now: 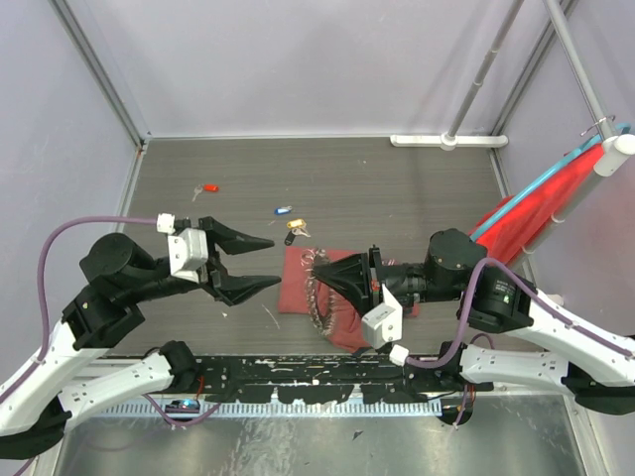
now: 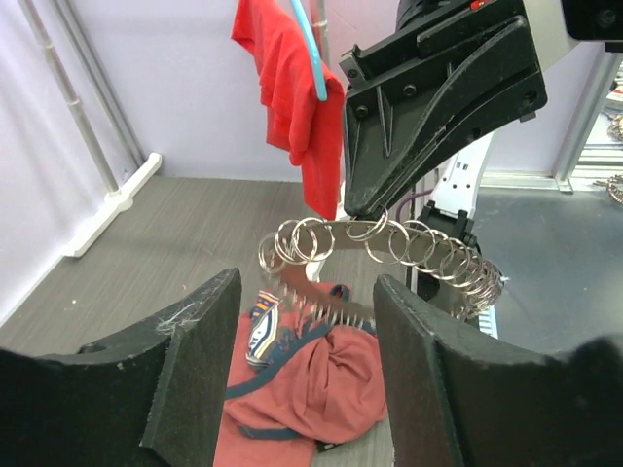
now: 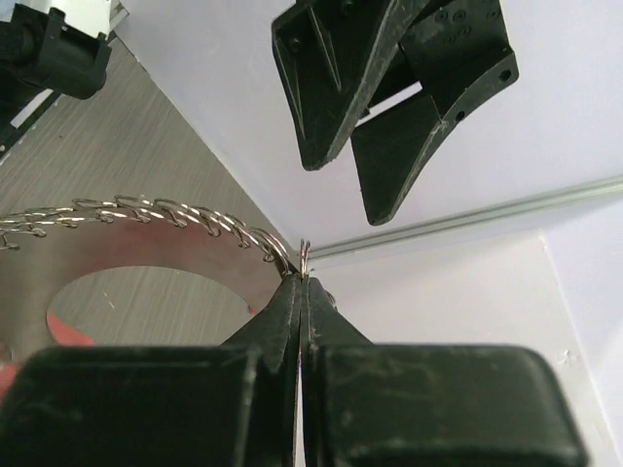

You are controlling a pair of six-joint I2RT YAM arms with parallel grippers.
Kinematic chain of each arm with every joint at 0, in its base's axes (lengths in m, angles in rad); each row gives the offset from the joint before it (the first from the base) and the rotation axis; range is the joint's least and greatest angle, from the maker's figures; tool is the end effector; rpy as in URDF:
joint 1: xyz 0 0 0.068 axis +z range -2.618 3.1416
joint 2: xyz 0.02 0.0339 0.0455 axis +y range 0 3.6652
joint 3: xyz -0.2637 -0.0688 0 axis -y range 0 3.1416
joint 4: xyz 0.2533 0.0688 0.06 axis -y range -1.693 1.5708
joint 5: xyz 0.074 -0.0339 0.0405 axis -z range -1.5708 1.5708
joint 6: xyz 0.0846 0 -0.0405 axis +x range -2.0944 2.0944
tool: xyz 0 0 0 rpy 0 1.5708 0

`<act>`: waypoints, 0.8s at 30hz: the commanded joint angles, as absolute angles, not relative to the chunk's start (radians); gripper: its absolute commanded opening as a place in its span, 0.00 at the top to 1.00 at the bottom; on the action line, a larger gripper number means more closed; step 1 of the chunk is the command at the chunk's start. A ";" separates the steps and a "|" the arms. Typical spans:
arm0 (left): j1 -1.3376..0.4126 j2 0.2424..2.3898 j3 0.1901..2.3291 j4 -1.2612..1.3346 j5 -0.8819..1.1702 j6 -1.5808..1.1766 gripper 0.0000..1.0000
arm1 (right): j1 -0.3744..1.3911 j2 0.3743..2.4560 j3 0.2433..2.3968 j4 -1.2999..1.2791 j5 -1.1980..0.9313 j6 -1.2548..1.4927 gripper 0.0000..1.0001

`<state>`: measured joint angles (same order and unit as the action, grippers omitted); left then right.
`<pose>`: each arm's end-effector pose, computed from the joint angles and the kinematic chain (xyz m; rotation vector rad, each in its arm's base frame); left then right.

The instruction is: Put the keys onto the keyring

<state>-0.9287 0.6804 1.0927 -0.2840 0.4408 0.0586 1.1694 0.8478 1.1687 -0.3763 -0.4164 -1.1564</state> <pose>0.0743 -0.1596 0.4551 1.0414 1.1333 -1.0179 0.0537 0.2141 0.4397 -1.5966 0.3413 0.3481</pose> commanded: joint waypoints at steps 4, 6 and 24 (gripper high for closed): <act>-0.932 0.683 1.086 -0.198 0.524 0.086 0.45 | 1.171 0.805 1.165 -0.281 -0.499 -1.256 0.99; -0.932 0.685 1.083 -0.188 0.544 0.082 0.48 | 1.172 0.795 1.148 -0.251 -0.509 -1.260 0.99; -0.931 0.676 1.093 -0.140 0.618 0.061 0.63 | 1.170 0.787 1.138 -0.213 -0.579 -1.324 1.00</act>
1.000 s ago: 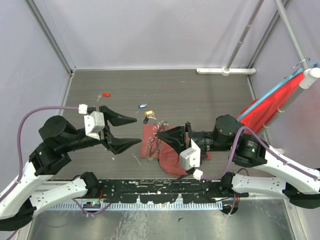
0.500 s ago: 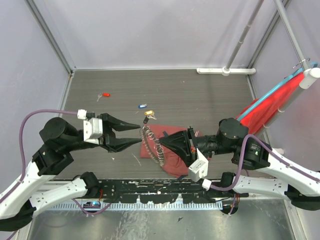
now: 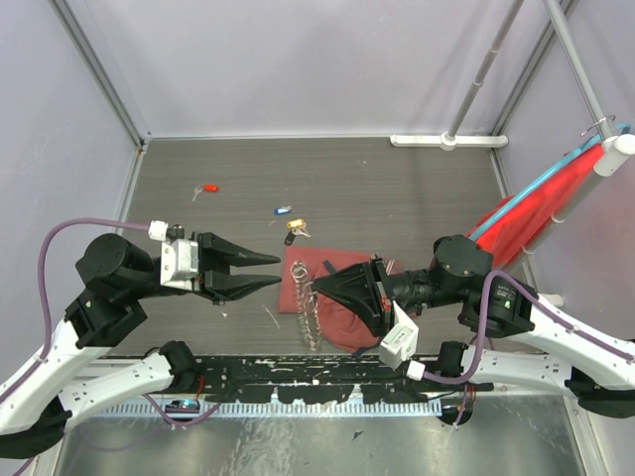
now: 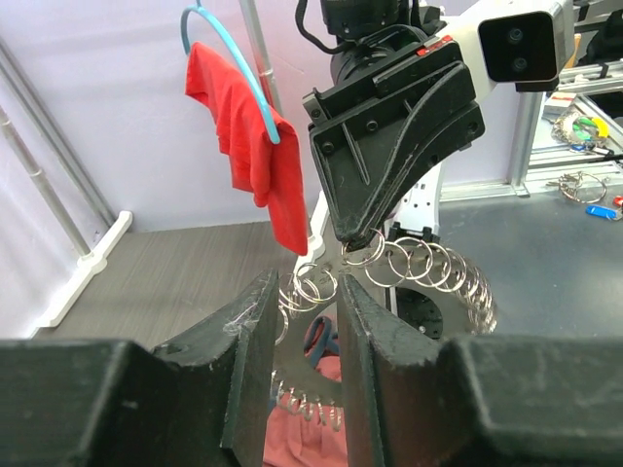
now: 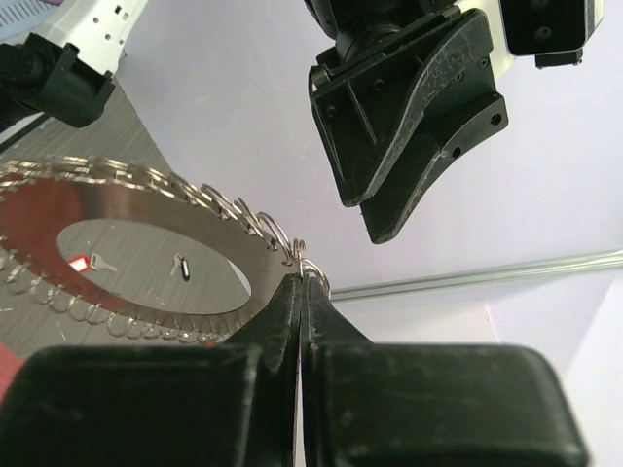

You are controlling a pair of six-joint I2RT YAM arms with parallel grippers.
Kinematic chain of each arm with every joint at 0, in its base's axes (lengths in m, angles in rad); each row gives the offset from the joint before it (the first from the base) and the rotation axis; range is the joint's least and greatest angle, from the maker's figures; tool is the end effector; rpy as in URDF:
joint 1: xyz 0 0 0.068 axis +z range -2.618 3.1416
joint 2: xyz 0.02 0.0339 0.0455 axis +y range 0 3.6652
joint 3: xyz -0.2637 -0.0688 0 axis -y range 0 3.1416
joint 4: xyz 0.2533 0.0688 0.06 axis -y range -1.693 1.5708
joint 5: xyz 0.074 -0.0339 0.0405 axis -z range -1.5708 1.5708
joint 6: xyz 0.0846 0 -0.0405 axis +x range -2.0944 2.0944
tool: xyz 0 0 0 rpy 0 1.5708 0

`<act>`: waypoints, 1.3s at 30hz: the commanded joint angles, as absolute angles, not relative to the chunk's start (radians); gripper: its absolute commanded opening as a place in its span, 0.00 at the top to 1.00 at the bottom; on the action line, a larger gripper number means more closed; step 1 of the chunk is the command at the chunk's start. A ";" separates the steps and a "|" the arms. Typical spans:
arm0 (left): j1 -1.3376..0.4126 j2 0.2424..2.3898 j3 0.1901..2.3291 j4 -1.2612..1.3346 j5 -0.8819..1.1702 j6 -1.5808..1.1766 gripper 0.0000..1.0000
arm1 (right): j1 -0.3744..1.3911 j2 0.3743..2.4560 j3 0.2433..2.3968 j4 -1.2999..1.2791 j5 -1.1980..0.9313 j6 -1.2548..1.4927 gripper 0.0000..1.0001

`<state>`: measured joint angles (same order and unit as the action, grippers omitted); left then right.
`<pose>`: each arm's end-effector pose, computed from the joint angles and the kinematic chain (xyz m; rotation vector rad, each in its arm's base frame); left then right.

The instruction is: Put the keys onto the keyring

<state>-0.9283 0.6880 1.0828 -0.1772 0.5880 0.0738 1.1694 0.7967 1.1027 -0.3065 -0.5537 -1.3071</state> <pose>0.0631 -0.1626 0.4649 1.1249 0.9653 -1.0979 0.0392 0.2062 0.4355 -1.5781 0.0882 0.3265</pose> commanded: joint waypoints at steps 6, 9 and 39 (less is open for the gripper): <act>-0.931 0.692 1.111 -0.165 0.539 0.042 0.60 | 1.171 0.809 1.162 -0.228 -0.543 -1.279 0.99; -0.931 0.704 1.129 -0.199 0.496 0.052 0.55 | 1.171 0.819 1.176 -0.247 -0.521 -1.248 0.99; -0.956 0.841 1.262 -0.383 0.488 0.212 0.53 | 1.171 1.002 1.523 -0.627 -0.177 -0.638 0.99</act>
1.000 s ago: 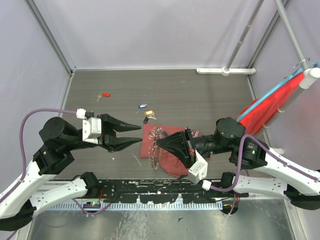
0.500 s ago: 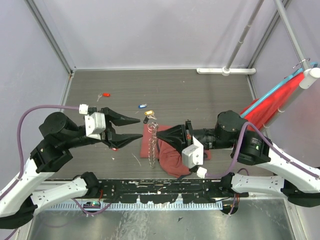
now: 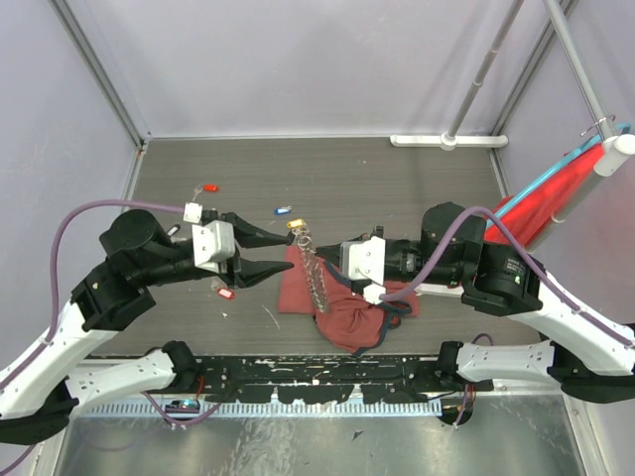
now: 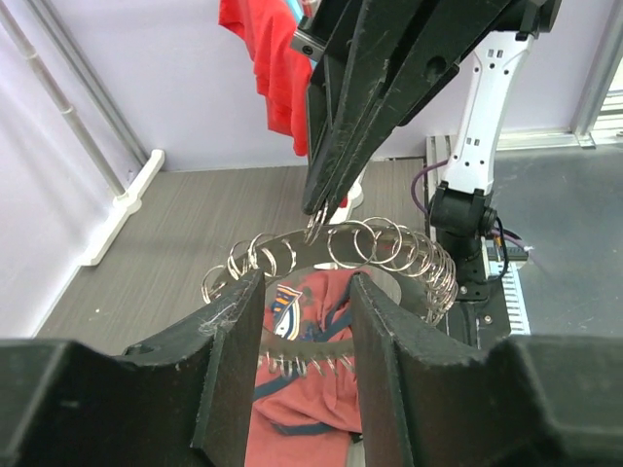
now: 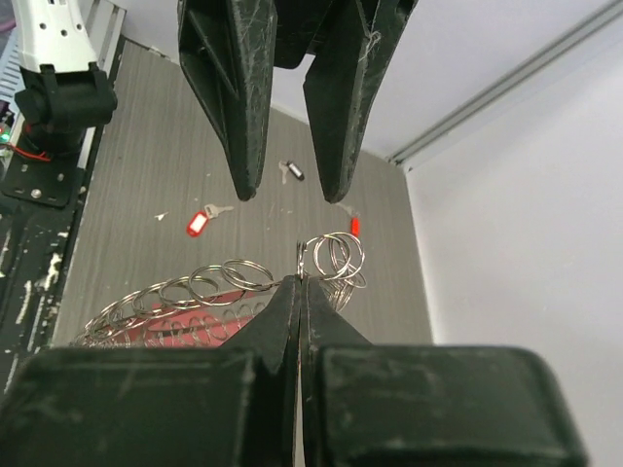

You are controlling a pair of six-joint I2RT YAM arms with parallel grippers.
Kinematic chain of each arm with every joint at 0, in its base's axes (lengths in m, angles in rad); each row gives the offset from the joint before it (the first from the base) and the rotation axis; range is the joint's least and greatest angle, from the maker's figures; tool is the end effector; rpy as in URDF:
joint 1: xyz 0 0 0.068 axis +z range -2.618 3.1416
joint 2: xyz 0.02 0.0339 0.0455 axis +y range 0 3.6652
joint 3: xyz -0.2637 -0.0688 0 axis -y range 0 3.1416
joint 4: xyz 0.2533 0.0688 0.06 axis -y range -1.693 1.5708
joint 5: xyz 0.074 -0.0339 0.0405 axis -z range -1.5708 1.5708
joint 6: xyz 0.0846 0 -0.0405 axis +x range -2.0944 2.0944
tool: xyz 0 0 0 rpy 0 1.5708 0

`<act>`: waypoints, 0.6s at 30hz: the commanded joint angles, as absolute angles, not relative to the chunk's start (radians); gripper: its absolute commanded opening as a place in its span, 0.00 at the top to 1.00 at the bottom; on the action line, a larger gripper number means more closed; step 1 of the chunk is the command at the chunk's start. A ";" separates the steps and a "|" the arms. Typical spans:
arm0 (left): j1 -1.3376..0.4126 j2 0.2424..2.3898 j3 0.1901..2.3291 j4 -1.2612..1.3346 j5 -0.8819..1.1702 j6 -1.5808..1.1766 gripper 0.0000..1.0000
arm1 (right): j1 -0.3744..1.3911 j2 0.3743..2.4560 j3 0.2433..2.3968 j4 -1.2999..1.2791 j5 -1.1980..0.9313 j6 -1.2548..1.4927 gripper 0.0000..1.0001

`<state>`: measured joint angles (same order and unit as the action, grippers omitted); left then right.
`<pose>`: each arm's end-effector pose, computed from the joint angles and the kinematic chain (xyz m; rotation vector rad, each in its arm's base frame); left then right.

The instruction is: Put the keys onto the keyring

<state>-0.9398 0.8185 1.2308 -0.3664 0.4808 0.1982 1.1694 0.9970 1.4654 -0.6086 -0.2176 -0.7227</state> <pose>0.0844 -0.1819 0.4693 1.1766 1.0973 -0.9473 0.0734 0.2196 0.4810 -1.4968 0.8773 0.5164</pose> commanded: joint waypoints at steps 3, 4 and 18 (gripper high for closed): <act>-0.978 0.858 1.266 -0.384 0.468 0.216 0.54 | 1.172 1.002 1.519 -0.628 -0.182 -0.626 1.00; -0.987 0.863 1.268 -0.384 0.456 0.224 0.55 | 1.172 1.006 1.523 -0.627 -0.170 -0.612 0.99; -1.096 0.915 1.275 -0.410 0.344 0.299 0.62 | 1.172 1.049 1.561 -0.698 -0.140 -0.595 0.99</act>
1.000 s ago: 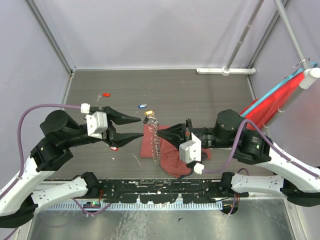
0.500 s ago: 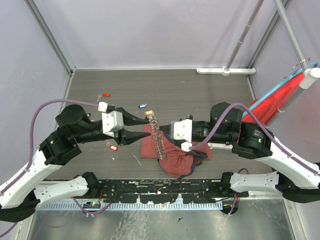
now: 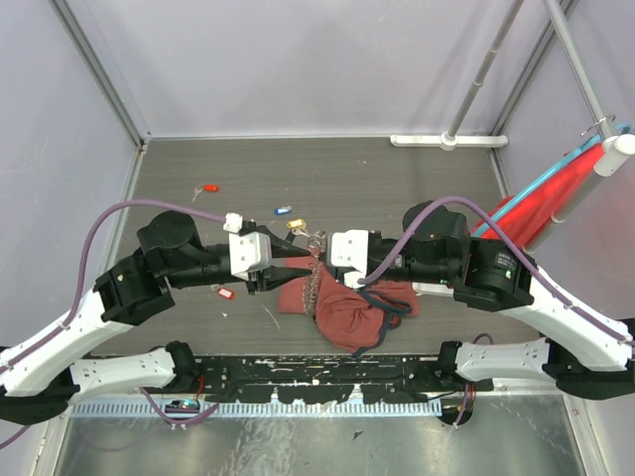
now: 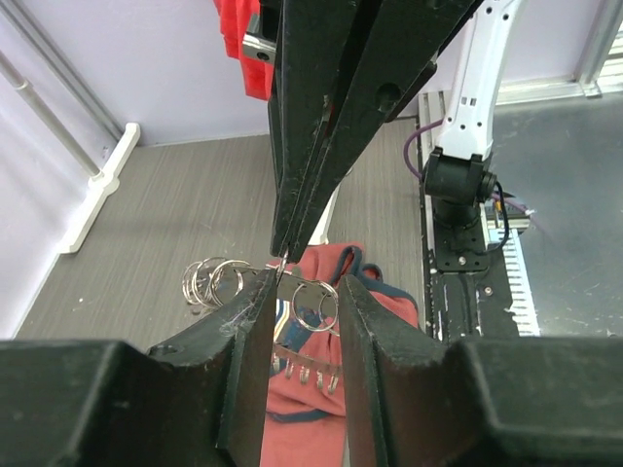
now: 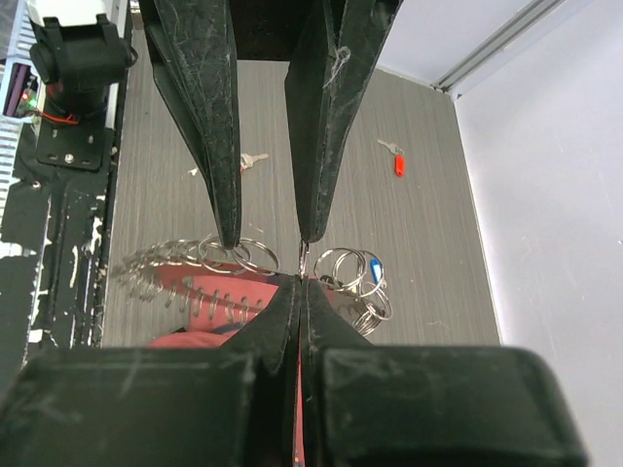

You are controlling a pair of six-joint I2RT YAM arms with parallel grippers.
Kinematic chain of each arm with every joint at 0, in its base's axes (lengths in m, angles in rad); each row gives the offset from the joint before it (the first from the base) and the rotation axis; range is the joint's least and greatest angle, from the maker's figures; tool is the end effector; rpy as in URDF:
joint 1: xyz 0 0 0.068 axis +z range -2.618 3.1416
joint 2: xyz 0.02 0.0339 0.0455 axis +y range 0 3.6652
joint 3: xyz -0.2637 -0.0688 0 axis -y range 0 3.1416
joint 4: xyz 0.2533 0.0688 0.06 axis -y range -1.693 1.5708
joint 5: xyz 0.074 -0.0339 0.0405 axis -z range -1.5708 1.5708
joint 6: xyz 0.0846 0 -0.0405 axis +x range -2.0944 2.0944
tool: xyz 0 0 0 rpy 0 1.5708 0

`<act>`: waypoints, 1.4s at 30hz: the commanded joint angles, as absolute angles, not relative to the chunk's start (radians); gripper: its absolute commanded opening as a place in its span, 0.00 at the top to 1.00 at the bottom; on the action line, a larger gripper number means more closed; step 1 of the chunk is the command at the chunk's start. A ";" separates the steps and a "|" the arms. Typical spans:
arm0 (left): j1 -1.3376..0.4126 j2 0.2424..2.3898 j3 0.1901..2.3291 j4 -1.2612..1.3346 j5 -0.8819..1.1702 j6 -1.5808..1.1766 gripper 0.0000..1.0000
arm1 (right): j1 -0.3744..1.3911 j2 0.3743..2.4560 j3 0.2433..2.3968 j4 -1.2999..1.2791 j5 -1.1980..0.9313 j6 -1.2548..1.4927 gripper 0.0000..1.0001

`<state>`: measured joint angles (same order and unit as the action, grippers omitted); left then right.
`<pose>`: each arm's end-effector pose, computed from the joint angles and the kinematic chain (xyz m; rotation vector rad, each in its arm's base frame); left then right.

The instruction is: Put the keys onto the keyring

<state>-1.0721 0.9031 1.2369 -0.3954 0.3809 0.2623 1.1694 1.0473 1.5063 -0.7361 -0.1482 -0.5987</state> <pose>0.0817 -0.2158 0.4509 1.2814 1.1336 -0.9218 0.0824 0.2261 0.4648 -1.5172 1.1079 0.5324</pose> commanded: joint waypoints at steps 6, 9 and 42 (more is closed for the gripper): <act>-1.110 0.918 1.269 -0.422 0.294 0.322 0.61 | 1.172 1.054 1.577 -0.763 -0.185 -0.652 0.99; -1.111 0.919 1.267 -0.422 0.286 0.322 0.61 | 1.171 1.056 1.576 -0.774 -0.204 -0.666 0.99; -1.146 0.914 1.232 -0.372 0.262 0.304 1.00 | 1.172 1.035 1.566 -0.763 -0.241 -0.678 0.74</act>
<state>-1.1427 0.9562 1.2373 -0.4404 0.2749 0.3355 1.1694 1.0630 1.5295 -0.8463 -0.2073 -0.6754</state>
